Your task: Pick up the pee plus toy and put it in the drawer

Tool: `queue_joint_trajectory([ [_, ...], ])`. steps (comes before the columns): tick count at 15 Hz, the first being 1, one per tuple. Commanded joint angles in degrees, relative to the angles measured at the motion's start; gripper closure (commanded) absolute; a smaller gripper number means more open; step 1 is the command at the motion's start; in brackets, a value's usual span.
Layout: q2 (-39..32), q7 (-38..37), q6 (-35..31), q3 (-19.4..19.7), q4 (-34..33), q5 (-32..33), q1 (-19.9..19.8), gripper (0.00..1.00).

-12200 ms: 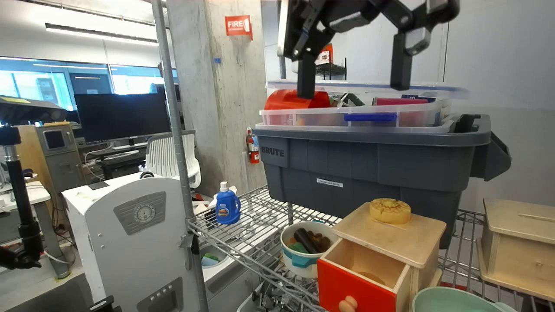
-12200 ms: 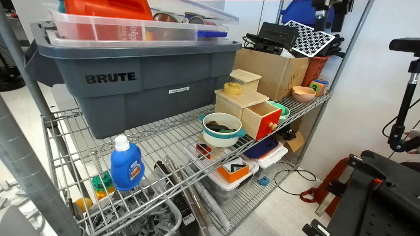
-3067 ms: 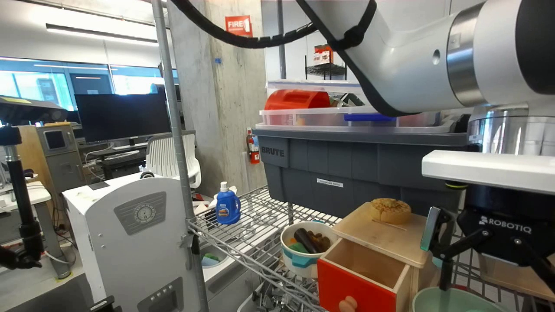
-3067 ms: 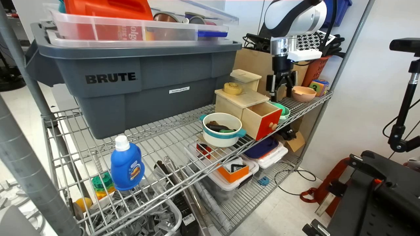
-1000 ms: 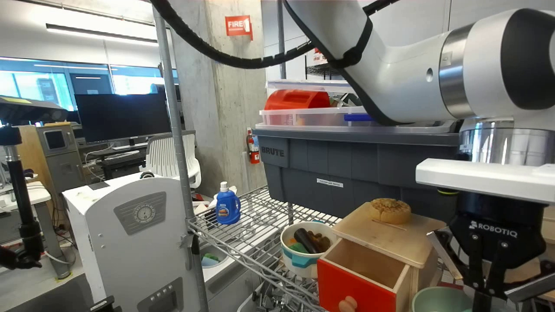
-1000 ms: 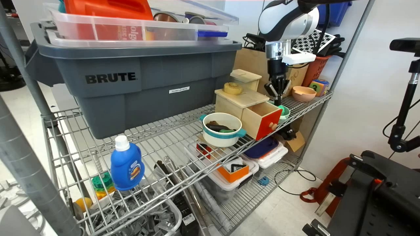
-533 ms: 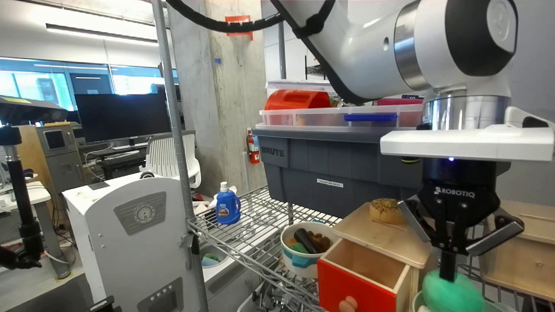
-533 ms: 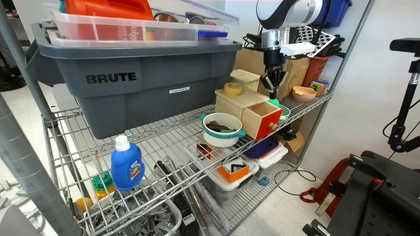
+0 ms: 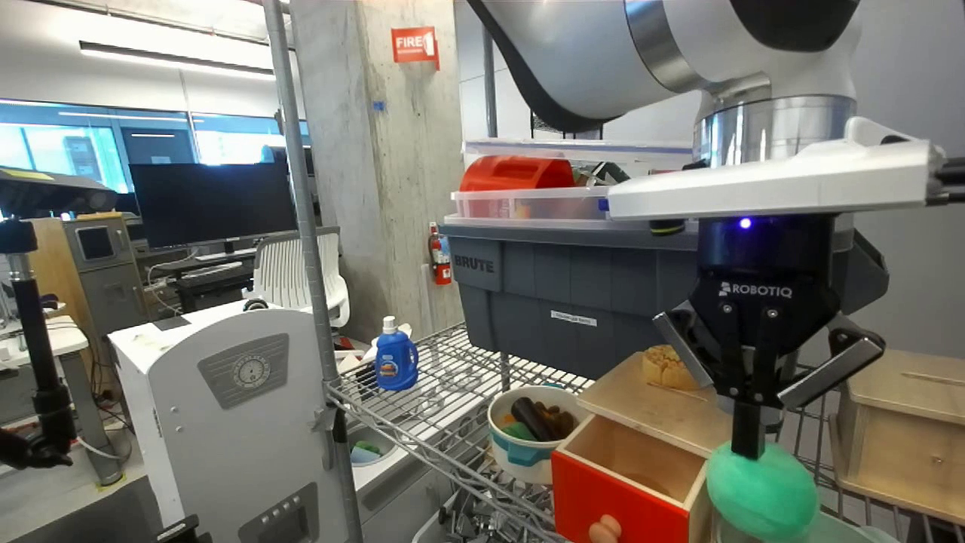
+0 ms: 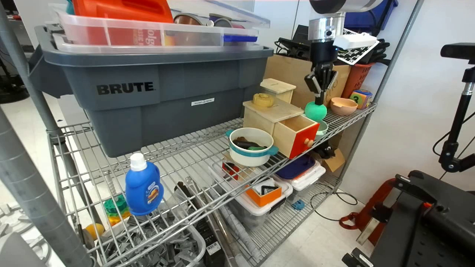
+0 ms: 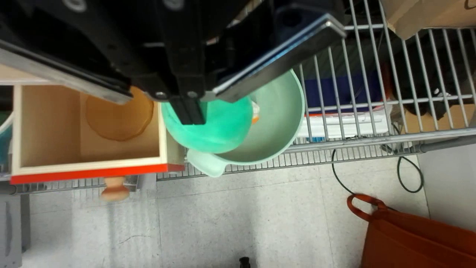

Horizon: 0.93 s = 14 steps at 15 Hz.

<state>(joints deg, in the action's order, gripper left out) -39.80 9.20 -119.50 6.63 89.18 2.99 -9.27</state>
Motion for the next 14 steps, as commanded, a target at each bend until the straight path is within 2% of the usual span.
queue_joint_trajectory([
  [1, 7.66, -1.12, -3.08, 0.03, 9.07, 1.35, 0.47, 1.00],
  [7, 11.80, -2.18, -2.00, -0.02, 11.46, 1.51, 1.07, 1.00],
  [14, 9.08, -4.47, 2.20, -0.86, 3.50, 1.34, 3.09, 1.00],
])
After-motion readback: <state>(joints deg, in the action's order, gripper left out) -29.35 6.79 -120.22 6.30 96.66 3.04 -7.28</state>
